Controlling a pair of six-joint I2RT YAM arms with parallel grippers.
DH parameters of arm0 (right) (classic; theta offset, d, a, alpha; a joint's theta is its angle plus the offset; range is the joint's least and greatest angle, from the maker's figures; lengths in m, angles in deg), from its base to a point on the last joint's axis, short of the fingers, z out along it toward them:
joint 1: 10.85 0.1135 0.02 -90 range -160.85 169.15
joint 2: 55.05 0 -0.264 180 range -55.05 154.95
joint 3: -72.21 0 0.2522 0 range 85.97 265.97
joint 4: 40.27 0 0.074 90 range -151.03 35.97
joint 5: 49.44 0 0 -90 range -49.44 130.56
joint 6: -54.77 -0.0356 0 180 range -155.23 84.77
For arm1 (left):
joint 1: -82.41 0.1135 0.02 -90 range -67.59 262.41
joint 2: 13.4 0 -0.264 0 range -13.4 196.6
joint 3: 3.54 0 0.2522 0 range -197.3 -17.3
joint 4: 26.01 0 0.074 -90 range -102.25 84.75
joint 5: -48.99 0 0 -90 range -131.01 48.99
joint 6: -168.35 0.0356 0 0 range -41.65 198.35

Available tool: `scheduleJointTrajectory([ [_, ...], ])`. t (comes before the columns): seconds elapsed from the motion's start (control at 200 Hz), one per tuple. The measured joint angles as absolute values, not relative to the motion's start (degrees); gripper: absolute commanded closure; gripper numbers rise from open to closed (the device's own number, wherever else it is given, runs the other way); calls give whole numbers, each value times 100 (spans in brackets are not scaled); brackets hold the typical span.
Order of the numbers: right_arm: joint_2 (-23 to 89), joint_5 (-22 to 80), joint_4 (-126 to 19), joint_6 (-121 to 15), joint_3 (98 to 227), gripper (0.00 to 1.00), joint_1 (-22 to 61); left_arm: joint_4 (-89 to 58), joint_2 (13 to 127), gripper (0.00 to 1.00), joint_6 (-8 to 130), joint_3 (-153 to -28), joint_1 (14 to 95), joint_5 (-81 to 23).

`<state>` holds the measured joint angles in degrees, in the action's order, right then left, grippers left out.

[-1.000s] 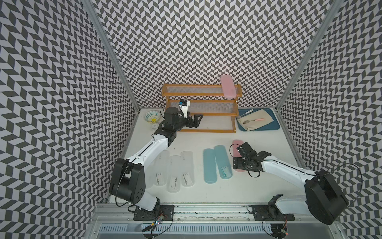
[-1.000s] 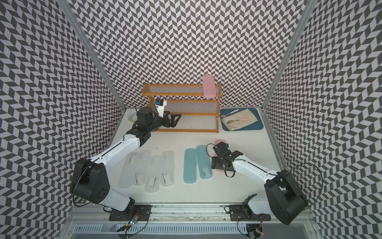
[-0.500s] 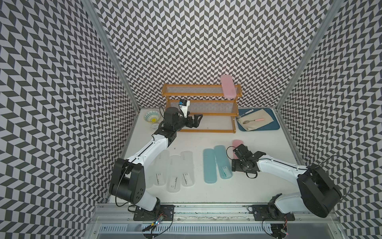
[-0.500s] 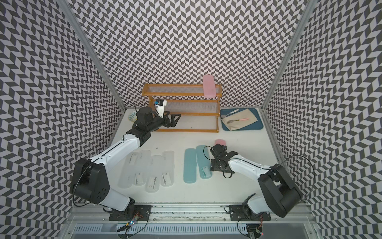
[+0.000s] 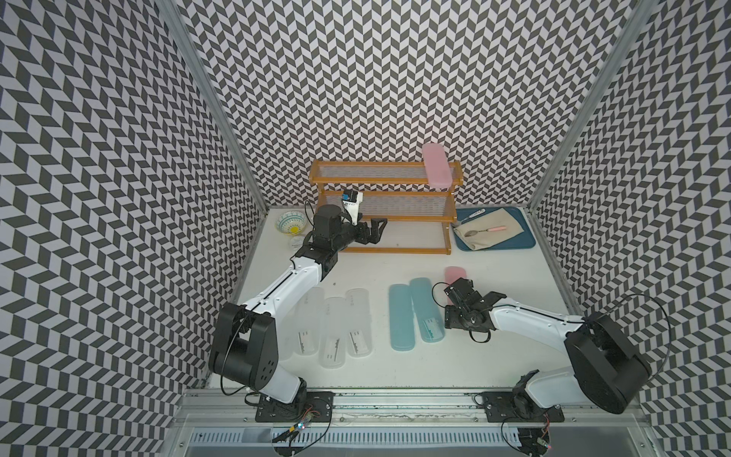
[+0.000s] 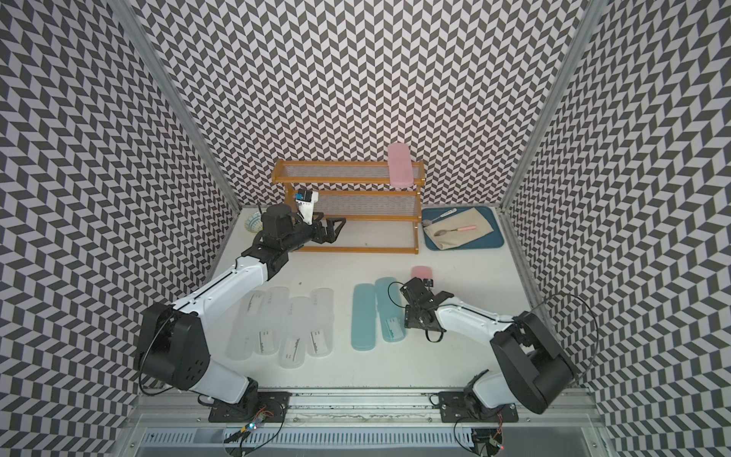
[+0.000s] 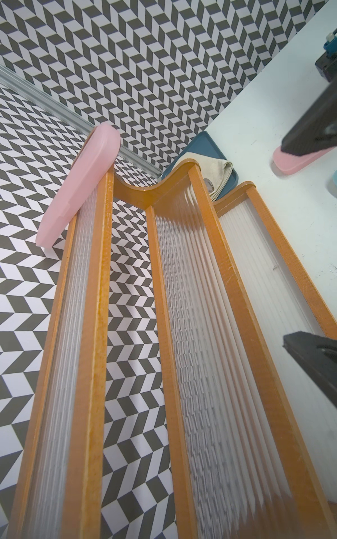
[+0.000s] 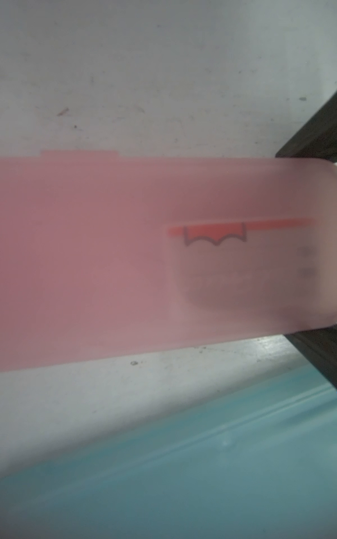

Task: Place the pencil cases on the shelf according to color
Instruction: Pick up the pencil case from the center of the board.

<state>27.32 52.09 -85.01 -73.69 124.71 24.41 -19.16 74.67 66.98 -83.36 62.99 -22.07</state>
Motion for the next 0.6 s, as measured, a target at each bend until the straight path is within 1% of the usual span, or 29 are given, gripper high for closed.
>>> scheduleJointTrajectory([
  [0.055,2732,5225,-8466,-7382,12474,34,2461,-1912,7467,1,6698,-8336,6299,-2213],
  [0.115,2736,5240,-8403,-7382,12469,45,2468,-1908,7467,1,6695,-8336,6299,-2224],
  [0.155,2727,5249,-8392,-7380,12458,48,2474,-1905,7467,1,6695,-8336,6301,-2231],
  [0.325,2500,5266,-8440,-7369,12384,49,2505,-1901,7467,1,6687,-8336,6332,-2259],
  [0.456,2052,5288,-8667,-7336,12417,50,2540,-1903,7461,1,6649,-8336,6399,-2281],
  [0.601,1532,5321,-9002,-7170,12812,51,2706,-1901,7360,1,6654,-8329,6485,-2393],
])
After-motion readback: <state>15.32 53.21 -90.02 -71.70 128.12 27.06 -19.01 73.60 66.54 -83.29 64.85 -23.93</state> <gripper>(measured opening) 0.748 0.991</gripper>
